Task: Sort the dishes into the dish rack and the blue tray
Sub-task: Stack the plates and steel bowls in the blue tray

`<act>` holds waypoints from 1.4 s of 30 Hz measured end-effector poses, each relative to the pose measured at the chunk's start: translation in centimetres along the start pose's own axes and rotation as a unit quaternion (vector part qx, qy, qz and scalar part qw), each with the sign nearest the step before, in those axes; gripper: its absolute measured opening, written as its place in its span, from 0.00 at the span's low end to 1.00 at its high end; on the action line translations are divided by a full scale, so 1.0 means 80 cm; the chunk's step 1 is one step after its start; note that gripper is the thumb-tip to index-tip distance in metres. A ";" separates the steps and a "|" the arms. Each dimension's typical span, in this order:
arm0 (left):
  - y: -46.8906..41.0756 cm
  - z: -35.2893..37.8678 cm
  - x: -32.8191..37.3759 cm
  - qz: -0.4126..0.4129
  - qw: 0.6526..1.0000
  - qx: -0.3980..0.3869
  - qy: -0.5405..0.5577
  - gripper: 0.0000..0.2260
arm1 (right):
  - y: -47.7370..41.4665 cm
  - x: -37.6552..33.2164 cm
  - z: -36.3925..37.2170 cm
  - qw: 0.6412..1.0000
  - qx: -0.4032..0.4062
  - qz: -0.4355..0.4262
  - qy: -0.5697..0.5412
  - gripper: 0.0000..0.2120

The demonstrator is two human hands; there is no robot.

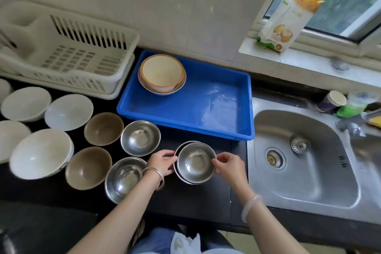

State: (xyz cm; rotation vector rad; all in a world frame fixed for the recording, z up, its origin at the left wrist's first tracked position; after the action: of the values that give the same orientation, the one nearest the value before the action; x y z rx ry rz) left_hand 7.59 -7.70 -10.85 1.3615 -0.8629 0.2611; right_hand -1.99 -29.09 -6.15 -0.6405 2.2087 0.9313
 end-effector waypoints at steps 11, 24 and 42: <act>-0.007 0.006 -0.010 -0.033 0.998 -0.057 0.021 0.13 | 0.004 0.051 0.026 0.980 0.008 0.121 -0.157 0.05; -0.002 0.005 0.061 0.030 0.997 -0.055 0.049 0.12 | -0.031 -0.012 0.007 0.968 -0.033 0.066 -0.239 0.03; -0.134 0.075 0.202 -0.015 0.993 -0.022 0.114 0.16 | -0.233 -0.117 -0.010 0.970 -0.057 0.071 -0.224 0.15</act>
State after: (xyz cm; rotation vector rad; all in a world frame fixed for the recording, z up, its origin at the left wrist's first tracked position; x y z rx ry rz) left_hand 22.92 -20.76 -8.26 1.2749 -0.6541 0.3645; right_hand 15.95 -39.70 -7.22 -0.2860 1.8215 1.1554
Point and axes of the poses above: each hand's wrist, its own y-axis away from the middle knuckle, its own z-axis out of the palm, x = y × z, the point moved 9 cm from there along -y, towards the middle knuckle, and after that the axes turned 5 degrees about -y, right-handed, at the moved point
